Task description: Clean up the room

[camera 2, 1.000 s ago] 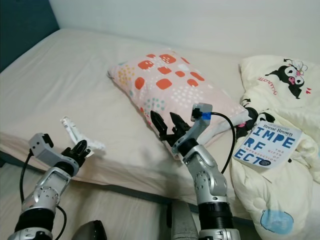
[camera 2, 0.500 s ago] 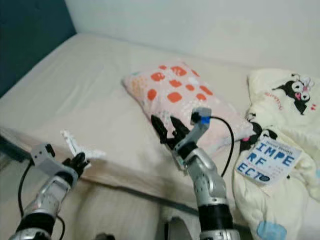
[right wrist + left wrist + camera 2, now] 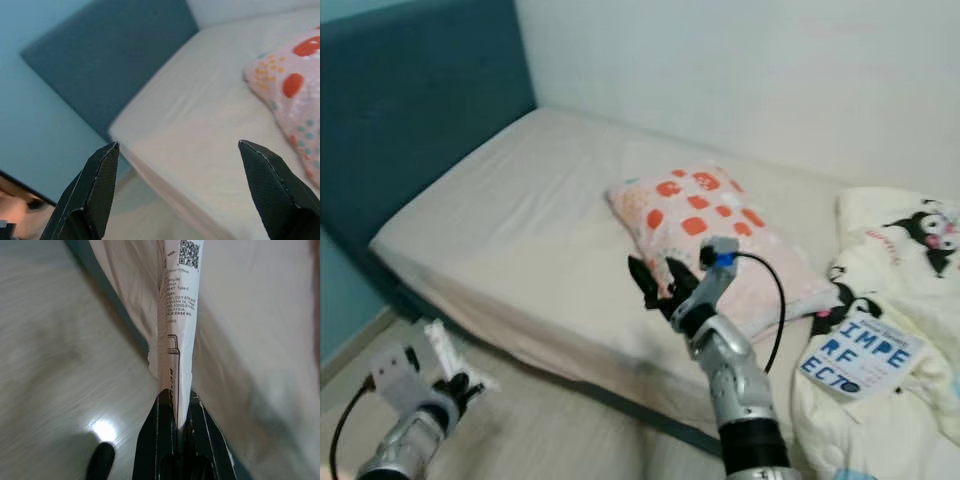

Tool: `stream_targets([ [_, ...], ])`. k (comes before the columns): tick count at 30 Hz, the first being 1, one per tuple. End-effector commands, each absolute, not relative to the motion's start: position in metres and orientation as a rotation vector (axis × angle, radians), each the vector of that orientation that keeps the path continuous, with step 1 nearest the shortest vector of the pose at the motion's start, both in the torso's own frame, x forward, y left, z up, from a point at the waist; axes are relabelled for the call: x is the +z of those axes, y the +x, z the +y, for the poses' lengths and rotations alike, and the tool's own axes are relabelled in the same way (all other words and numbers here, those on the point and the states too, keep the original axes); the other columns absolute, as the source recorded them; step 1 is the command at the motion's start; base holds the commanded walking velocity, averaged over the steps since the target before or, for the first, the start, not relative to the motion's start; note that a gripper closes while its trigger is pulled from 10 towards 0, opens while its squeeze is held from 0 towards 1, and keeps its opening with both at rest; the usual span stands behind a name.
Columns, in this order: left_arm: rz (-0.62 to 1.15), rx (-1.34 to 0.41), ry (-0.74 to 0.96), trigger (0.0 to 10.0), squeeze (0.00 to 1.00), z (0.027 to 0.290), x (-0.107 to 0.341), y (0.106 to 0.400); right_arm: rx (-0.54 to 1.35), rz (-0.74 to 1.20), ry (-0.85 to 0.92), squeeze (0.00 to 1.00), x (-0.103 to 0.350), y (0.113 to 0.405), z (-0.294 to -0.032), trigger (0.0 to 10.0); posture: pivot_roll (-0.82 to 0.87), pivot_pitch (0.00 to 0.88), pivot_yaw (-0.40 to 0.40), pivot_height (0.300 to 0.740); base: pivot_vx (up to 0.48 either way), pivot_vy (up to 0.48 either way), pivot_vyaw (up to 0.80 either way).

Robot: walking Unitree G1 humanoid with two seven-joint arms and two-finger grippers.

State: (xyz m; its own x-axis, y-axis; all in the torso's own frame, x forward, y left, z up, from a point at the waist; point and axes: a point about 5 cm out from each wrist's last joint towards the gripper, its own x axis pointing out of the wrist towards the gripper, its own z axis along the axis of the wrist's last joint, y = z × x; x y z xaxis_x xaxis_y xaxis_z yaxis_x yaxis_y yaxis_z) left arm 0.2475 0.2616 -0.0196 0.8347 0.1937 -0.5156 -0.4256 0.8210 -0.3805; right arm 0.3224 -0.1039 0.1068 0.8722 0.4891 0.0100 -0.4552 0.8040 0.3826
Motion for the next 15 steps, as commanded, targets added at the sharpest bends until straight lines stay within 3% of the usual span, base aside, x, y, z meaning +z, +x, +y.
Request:
stream_targets([
  [1, 0.543, 0.375, -0.447, 10.0, 0.0, 0.267, -0.03, 0.233, 0.438, 0.21, 0.265, 0.0, 0.073, 0.315, -0.114, 10.0, -0.12, 0.107, -0.043, 0.74, 0.0, 0.0, 0.0],
  [4, 0.563, 0.382, -0.431, 10.0, 0.0, 0.266, -0.034, 0.229, 0.421, 0.251, 0.208, 0.0, 0.061, 0.312, -0.118, 10.0, -0.12, 0.107, -0.043, 0.74, 0.0, 0.0, 0.0],
  [5, 0.602, 0.391, -0.391, 10.0, 0.0, 0.265, -0.04, 0.221, 0.381, 0.379, 0.103, 0.0, 0.033, 0.302, -0.126, 10.0, -0.12, 0.105, -0.046, 0.74, 0.0, 0.0, 0.8],
  [7, 0.602, 0.391, -0.391, 10.0, 0.0, 0.265, -0.04, 0.221, 0.381, 0.379, 0.103, 0.0, 0.033, 0.302, -0.126, 10.0, -0.12, 0.105, -0.046, 0.74, 0.0, 0.0, 0.8],
  [9, 0.688, 0.411, -0.333, 10.0, 0.0, 0.261, -0.052, 0.206, 0.313, 0.606, -0.033, 0.0, -0.013, 0.275, -0.145, 10.0, -0.1, 0.102, -0.049, 0.74, 0.0, 0.0, 0.8],
  [15, 0.802, 0.429, -0.305, 10.0, 0.0, 0.252, -0.068, 0.186, 0.26, 0.832, -0.103, 0.0, -0.052, 0.235, -0.161, 10.0, -0.1, 0.093, -0.052, 0.74, 0.0, 0.0, 0.8],
])
